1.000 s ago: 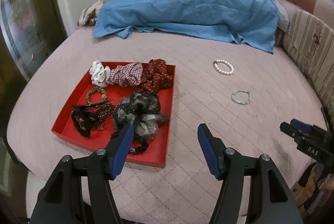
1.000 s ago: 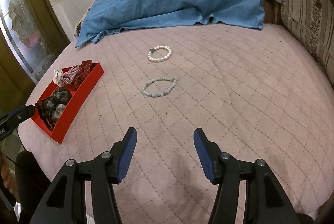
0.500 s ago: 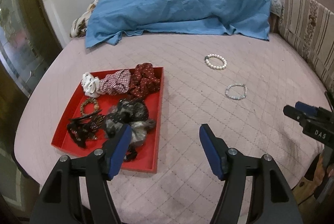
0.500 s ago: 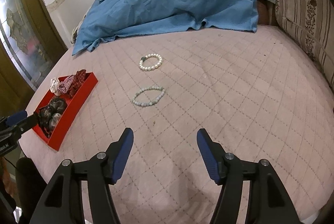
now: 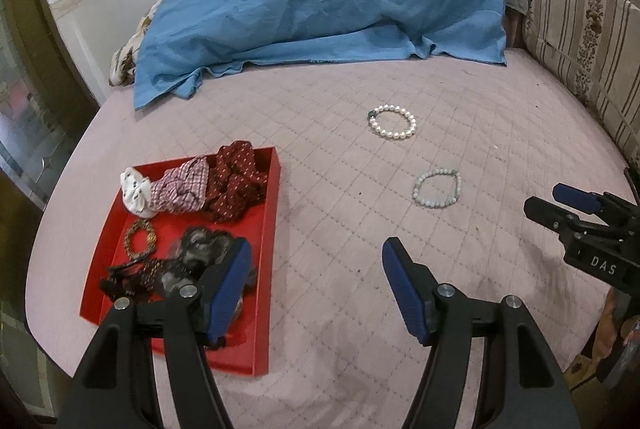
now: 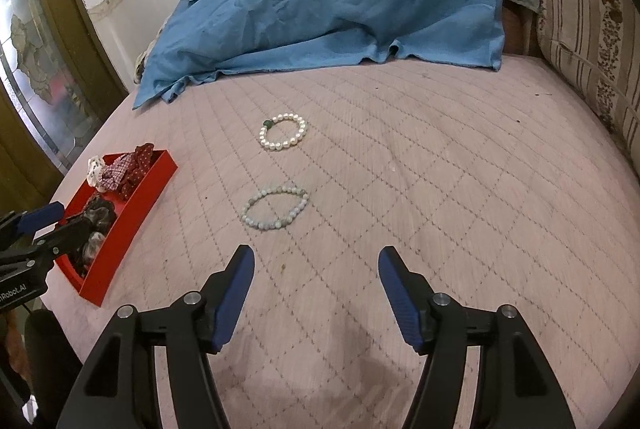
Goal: Organize jewelry
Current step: 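Move both tools back toward the two bracelets on the bed, then grasp the pearl bracelet with left tool while right grasps the grey bead bracelet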
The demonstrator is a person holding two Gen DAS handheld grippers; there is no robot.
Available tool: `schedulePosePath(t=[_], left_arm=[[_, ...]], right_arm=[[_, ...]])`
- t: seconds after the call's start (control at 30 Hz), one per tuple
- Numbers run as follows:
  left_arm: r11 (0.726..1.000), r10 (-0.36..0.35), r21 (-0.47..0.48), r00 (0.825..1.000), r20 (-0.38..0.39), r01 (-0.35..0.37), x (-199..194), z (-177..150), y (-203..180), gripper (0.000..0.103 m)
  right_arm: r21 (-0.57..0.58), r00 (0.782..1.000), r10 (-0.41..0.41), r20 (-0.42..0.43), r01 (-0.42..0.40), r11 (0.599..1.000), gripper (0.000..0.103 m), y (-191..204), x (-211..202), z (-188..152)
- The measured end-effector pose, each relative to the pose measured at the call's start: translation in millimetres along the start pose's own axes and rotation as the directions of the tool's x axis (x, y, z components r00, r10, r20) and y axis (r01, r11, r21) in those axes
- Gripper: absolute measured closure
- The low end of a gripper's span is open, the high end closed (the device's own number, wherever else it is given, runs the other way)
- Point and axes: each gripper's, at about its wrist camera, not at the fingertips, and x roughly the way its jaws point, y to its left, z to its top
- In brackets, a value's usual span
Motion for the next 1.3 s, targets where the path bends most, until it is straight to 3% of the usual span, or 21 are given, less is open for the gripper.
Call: schedulePosePath(t=[0.2, 0.47, 0.83, 1.07, 1.3], left_arm=[[1.000, -0.007, -0.006, 1.000, -0.005, 0.007, 16, 17, -1, 0.036], [0.987, -0.129, -0.103, 0.990, -0.063, 0.122, 56, 47, -1, 0.036], [0.978, -0.160, -0.151, 0.979, -0.122, 0.141, 133, 83, -14, 0.036], [0.974, -0.184, -0.157, 0.975, -0.129, 0.163, 172, 104, -24, 0.036], [0.976, -0.193, -0.123, 0.973, -0.129, 0.177, 203, 120, -40, 0.036]], right_arm=[[-0.005, 1.000, 0.001, -0.011, -0.001, 1.000, 0.034, -2, 15, 8], [-0.007, 0.999, 0.014, -0.029, -0.014, 1.000, 0.033, -4, 48, 21], [-0.025, 0.997, 0.072, -0.013, -0.072, 0.997, 0.034, -4, 76, 27], [-0.024, 0.993, 0.111, -0.041, -0.112, 0.993, 0.055, -1, 91, 31], [-0.037, 0.989, 0.126, -0.071, -0.129, 0.991, 0.056, 6, 100, 28]])
